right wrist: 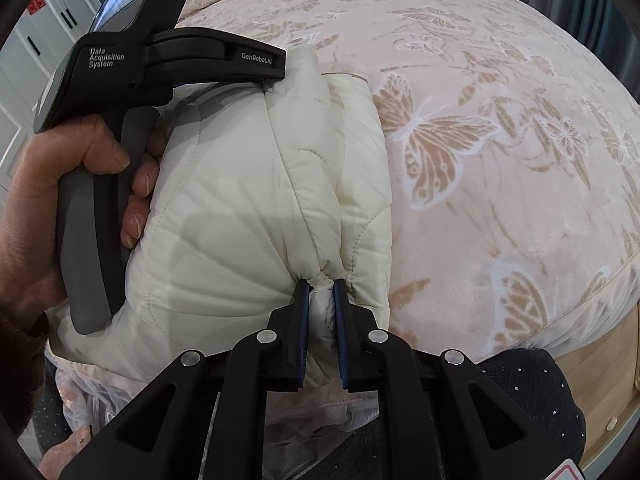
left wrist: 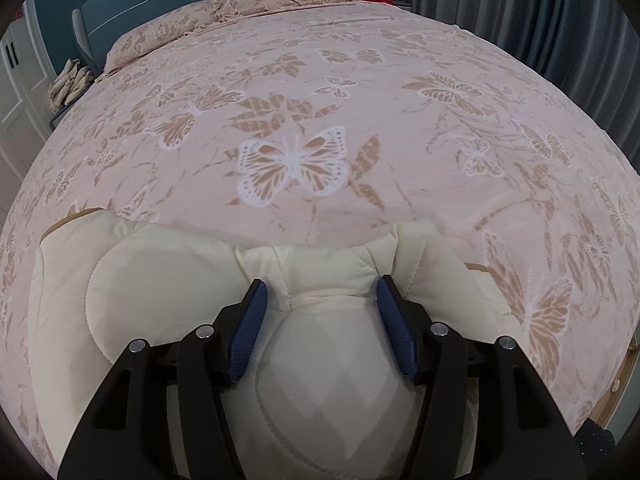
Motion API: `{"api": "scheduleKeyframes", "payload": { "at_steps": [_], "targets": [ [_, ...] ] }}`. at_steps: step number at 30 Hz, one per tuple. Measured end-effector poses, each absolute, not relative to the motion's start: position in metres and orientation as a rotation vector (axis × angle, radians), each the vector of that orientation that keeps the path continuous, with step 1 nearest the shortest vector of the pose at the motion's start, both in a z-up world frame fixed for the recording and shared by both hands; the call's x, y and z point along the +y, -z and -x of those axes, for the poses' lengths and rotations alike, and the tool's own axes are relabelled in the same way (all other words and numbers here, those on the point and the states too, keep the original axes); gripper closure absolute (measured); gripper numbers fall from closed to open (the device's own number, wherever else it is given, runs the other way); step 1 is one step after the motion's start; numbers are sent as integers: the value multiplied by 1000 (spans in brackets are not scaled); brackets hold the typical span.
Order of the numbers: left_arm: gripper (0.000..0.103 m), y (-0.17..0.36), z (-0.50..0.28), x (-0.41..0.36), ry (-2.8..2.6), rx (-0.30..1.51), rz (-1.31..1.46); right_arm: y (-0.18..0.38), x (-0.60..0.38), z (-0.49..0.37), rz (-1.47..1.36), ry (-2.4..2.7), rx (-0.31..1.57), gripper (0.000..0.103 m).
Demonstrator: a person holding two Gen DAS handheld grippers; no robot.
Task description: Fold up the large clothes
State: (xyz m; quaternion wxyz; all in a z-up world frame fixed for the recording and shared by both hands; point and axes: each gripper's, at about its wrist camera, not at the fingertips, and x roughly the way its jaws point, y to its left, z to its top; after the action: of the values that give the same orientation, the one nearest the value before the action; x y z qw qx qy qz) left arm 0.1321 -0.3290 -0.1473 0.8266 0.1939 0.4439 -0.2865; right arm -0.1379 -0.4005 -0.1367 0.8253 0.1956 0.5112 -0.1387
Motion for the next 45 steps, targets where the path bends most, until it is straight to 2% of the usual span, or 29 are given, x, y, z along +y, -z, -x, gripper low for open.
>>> {"api": "scheduleKeyframes", "payload": {
  "at_steps": [22, 32, 45],
  "targets": [
    [47, 154, -132, -333, 588, 905, -430, 144, -414, 133, -495, 264, 1087, 91],
    [46, 136, -135, -330, 576, 971, -407, 142, -414, 139, -506, 247, 1085, 91],
    [42, 140, -135, -332, 566, 974, -415, 140, -403, 133, -422, 301, 1104, 90]
  ]
}}
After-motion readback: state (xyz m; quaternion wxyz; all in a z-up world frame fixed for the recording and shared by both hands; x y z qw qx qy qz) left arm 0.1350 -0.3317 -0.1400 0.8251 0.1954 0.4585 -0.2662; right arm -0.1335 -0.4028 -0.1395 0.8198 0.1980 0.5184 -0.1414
